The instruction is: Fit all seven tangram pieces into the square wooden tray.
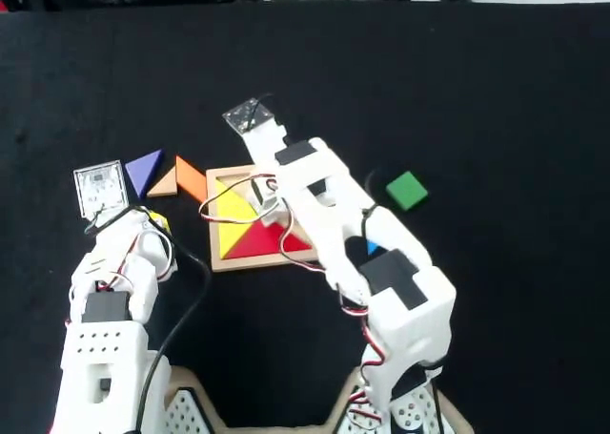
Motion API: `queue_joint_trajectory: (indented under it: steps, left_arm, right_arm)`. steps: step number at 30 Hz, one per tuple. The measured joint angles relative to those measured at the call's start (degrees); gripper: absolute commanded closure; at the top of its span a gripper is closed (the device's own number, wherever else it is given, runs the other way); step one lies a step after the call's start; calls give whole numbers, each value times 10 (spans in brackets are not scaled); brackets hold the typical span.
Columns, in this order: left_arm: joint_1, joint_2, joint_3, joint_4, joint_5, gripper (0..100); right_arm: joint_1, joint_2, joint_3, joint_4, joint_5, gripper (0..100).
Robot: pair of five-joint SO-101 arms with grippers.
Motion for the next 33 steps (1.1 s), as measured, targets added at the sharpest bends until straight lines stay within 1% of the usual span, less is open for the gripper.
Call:
queue_joint_trajectory:
  steps: [4,10,17,23,26,28,33]
  left_arm:
    - [0,0,0,0,0,970]
    - [0,0,0,0,0,970]
    - [0,0,0,0,0,970]
    - [0,0,0,0,0,970]
    - [-4,0,0,0,0,970]
    - [-23,0,0,0,0,970]
    - [-38,0,0,3,0,970]
  right_arm:
    - [-12,0,0,2,0,987]
    - [-4,-11,0,5,0,987]
    - [66,-78,0,5,0,987]
    - [150,-140,8,4,0,987]
    - [181,-167,55,-40,-1,987]
    - [192,-183,96,-86,-4,987]
    - [191,-211,207,-228,-6,987]
